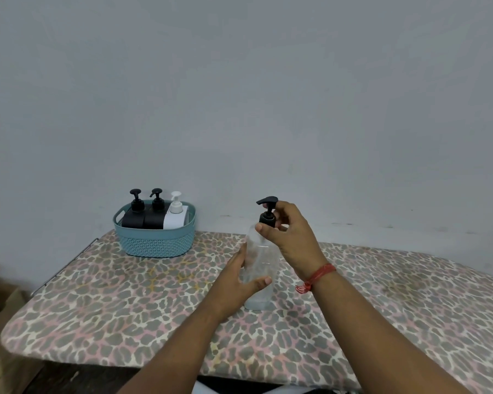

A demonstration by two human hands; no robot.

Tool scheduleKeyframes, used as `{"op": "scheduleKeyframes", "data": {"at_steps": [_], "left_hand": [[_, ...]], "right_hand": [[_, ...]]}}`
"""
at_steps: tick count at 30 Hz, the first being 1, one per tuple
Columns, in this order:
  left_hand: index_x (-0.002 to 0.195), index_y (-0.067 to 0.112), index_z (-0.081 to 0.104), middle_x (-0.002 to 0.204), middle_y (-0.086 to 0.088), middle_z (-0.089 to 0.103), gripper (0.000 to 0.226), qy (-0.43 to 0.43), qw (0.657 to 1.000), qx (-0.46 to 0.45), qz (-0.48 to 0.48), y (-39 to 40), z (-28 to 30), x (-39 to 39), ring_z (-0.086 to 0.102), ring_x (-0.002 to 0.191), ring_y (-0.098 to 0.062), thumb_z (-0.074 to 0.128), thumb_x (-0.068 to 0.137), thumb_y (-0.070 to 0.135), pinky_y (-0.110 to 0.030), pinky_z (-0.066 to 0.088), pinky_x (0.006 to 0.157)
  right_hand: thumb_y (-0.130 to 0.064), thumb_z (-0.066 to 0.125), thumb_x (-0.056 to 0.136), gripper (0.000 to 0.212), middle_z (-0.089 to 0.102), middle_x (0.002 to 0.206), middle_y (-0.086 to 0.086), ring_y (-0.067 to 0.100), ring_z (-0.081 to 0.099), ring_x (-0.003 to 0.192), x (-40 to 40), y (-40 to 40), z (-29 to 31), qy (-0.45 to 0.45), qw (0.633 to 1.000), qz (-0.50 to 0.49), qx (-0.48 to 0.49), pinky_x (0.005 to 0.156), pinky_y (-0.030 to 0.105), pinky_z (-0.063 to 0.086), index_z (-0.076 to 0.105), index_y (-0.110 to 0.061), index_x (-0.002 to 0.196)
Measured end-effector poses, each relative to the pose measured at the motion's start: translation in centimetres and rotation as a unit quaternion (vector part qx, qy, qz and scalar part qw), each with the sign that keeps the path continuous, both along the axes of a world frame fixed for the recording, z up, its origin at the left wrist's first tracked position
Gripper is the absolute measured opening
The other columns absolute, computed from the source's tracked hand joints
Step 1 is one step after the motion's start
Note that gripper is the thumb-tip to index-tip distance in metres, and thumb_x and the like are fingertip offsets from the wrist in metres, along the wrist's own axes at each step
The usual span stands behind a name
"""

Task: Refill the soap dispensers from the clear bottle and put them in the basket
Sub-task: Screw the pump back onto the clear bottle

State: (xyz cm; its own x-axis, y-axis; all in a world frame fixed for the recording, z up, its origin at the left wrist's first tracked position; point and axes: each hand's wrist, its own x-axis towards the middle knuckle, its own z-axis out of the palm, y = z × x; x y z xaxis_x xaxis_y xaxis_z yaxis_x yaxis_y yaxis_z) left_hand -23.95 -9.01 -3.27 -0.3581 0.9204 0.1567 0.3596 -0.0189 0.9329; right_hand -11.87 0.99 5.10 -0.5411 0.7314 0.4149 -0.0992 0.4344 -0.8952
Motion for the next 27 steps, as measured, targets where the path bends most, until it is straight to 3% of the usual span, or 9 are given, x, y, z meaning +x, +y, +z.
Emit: {"op": "scheduleKeyframes", "data": {"at_steps": [2,5,9,13,17,20,23,25,27], "left_hand": [[0.16,0.035,0.027,0.157,0.013,0.043,0.105,-0.001,1.0,0.001,0.0,0.0,0.0,-0.1,0.043,0.142,-0.007,0.076,0.073,0.065,-0.041,0.038,0.119],[0.161,0.035,0.027,0.157,0.013,0.043,0.104,-0.001,1.0,-0.001,0.005,0.1,-0.1,-0.2,0.043,0.142,-0.007,0.078,0.075,0.063,-0.04,0.038,0.119],[0.162,0.033,0.023,0.162,0.013,0.037,0.103,0.012,1.0,-0.005,0.008,0.2,-0.3,-0.1,0.038,0.146,-0.008,0.079,0.079,0.059,-0.043,0.035,0.121],[0.163,0.032,0.02,0.165,0.013,0.03,0.106,0.021,1.0,-0.004,0.007,0.2,-0.3,-0.1,0.032,0.148,-0.006,0.078,0.079,0.06,-0.039,0.03,0.124],[0.163,0.031,0.021,0.164,0.01,0.033,0.102,0.019,1.0,-0.003,0.01,0.1,-0.2,-0.1,0.036,0.147,-0.008,0.078,0.082,0.057,-0.043,0.033,0.123],[0.163,0.032,0.022,0.163,0.011,0.034,0.1,0.016,1.0,0.002,0.009,0.1,-0.3,-0.1,0.036,0.147,-0.007,0.079,0.084,0.052,-0.043,0.033,0.122],[0.163,0.033,0.021,0.164,0.013,0.033,0.1,0.022,1.0,0.002,0.007,0.3,-0.3,0.0,0.036,0.147,-0.007,0.08,0.084,0.05,-0.04,0.032,0.123],[0.163,0.034,0.02,0.164,0.013,0.031,0.1,0.03,1.0,-0.001,0.003,0.3,-0.2,0.0,0.034,0.147,-0.007,0.079,0.084,0.05,-0.04,0.031,0.123],[0.163,0.033,0.021,0.165,0.014,0.031,0.099,0.035,0.999,-0.001,0.003,0.3,-0.2,-0.1,0.034,0.147,-0.007,0.079,0.084,0.05,-0.041,0.031,0.123]], "right_hand": [[-0.022,0.068,0.094,0.031,0.061,0.124,-0.006,0.0,0.058,0.114,0.1,0.1,0.2,-0.017,0.999,0.026,0.006,0.1,0.026,0.047,0.06,-0.028,0.124],[-0.021,0.055,0.102,0.024,0.07,0.121,-0.008,0.0,0.062,0.116,0.6,0.3,0.5,-0.017,0.997,0.075,-0.002,0.098,0.019,0.049,0.065,-0.024,0.123],[-0.022,0.074,0.089,0.015,0.07,0.098,-0.012,0.0,0.065,0.095,0.2,0.5,0.6,-0.018,1.0,-0.005,0.024,0.093,0.029,0.054,0.063,-0.025,0.098],[-0.029,0.079,0.083,0.034,0.057,0.092,-0.004,-0.002,0.052,0.074,-0.5,0.0,0.5,-0.028,0.999,-0.034,0.031,0.073,0.011,0.048,0.048,-0.024,0.095],[-0.022,0.063,0.098,0.026,0.066,0.123,-0.008,0.002,0.059,0.119,0.3,0.5,0.4,-0.037,0.997,0.06,0.006,0.1,0.025,0.049,0.059,-0.02,0.124],[-0.011,0.059,0.099,0.023,0.072,0.12,-0.003,0.009,0.064,0.117,0.8,0.8,0.4,-0.015,0.995,0.099,-0.011,0.098,0.024,0.051,0.065,-0.014,0.121],[-0.021,0.076,0.088,0.025,0.072,0.105,-0.011,0.003,0.067,0.102,0.4,0.7,0.2,-0.012,1.0,0.025,-0.003,0.095,0.028,0.052,0.064,-0.028,0.109],[-0.036,0.081,0.08,0.038,0.067,0.1,-0.015,-0.008,0.062,0.095,-0.2,0.6,0.2,-0.05,0.998,-0.033,0.027,0.084,0.017,0.048,0.054,-0.043,0.106],[-0.041,0.079,0.082,0.04,0.064,0.104,-0.015,-0.013,0.059,0.096,-0.4,0.6,0.3,-0.072,0.996,-0.031,0.041,0.084,0.015,0.046,0.051,-0.047,0.109]]}}
